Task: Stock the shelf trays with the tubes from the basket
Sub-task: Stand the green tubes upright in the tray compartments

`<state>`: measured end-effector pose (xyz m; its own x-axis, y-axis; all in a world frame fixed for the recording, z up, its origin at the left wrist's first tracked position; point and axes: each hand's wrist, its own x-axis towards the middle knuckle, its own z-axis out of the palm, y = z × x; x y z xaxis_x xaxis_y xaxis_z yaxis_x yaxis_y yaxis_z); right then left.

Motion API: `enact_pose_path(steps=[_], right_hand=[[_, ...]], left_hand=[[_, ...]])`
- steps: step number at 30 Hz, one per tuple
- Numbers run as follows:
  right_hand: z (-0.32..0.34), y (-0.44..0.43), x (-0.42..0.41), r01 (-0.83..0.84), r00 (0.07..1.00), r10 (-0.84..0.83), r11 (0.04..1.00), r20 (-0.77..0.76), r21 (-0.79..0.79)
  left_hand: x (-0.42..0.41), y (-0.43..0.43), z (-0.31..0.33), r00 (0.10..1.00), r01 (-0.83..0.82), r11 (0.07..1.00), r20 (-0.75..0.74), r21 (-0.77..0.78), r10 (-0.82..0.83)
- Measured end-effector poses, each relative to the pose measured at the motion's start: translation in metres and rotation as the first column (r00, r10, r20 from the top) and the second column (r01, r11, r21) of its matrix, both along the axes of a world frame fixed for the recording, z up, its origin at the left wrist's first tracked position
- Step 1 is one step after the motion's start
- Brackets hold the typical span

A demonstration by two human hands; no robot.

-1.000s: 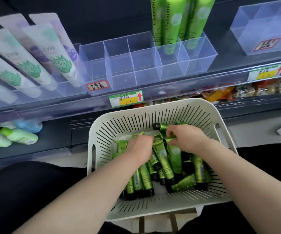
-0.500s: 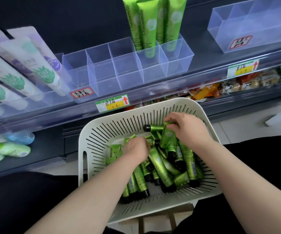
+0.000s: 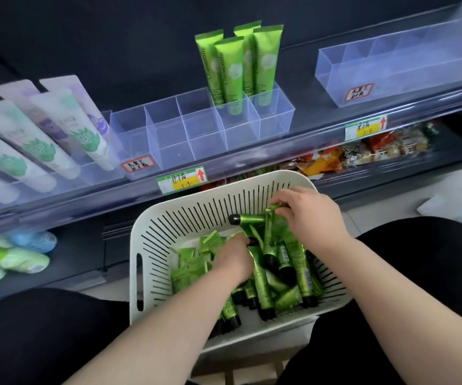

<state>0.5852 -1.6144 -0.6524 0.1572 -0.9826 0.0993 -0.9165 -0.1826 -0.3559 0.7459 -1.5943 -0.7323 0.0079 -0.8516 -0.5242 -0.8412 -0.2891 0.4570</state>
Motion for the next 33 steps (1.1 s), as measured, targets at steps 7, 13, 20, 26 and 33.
enact_pose_path(steps=[7,13,20,26,33], right_hand=[[-0.011,-0.005,-0.008,0.038,0.998,-0.042,0.995,0.042,0.091],[-0.023,-0.007,-0.005,0.009,0.995,-0.018,0.995,0.094,0.096],[-0.021,-0.003,0.002,-0.017,0.996,0.009,0.996,0.09,0.09],[-0.002,0.001,0.01,-0.026,0.992,0.019,0.998,0.126,0.054],[0.057,-0.001,0.028,-0.075,0.984,0.101,0.982,0.149,-0.171]], left_hand=[[-0.003,-0.02,-0.002,0.993,0.038,0.999,0.112,0.037,-0.042],[-0.007,-0.022,-0.013,0.946,0.155,0.977,0.264,0.144,-0.189],[0.018,-0.025,0.005,0.966,0.132,0.976,0.197,0.175,-0.166],[0.051,-0.004,0.043,0.989,0.143,0.986,0.06,-0.081,-0.139],[0.08,-0.029,0.134,0.992,-0.044,0.87,-0.123,-0.491,-0.019]])
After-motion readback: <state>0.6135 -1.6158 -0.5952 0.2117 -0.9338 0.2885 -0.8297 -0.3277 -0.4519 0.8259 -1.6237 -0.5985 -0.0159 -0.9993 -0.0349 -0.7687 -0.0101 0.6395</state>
